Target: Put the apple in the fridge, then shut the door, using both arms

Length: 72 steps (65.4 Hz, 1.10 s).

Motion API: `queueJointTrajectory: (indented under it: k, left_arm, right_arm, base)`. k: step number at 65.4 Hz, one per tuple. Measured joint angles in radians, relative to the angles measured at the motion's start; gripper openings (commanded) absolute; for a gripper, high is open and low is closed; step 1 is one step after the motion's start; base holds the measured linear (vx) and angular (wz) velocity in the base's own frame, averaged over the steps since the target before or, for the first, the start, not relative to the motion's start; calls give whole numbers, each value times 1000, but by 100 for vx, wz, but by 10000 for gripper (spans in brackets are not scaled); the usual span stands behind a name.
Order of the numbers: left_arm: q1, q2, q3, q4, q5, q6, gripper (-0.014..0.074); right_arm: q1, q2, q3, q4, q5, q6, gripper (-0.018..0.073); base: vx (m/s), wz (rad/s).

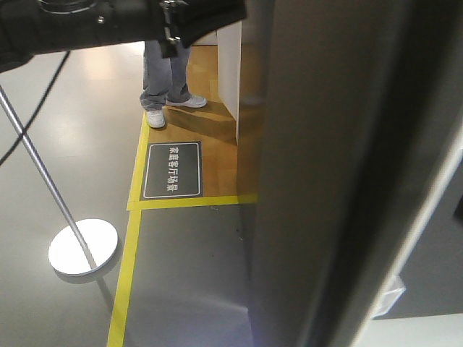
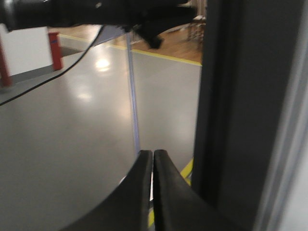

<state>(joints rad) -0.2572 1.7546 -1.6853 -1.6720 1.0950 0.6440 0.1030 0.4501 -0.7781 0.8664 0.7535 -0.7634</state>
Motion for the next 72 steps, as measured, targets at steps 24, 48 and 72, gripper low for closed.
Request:
queueJointTrajectory:
  k: [24, 48, 72]
  left_arm:
    - [92, 0, 0, 22, 98, 66, 244]
    - [92, 0, 0, 28, 114, 69, 244]
    - [92, 0, 0, 28, 102, 72, 244]
  right_arm:
    - [0, 89, 0, -94, -356, 0, 226]
    - [0, 446, 6, -100, -817, -12, 578]
    - [0, 721, -110, -68, -1036, -56, 578]
  base:
    - [0, 0]
    - [0, 0]
    - [0, 0]
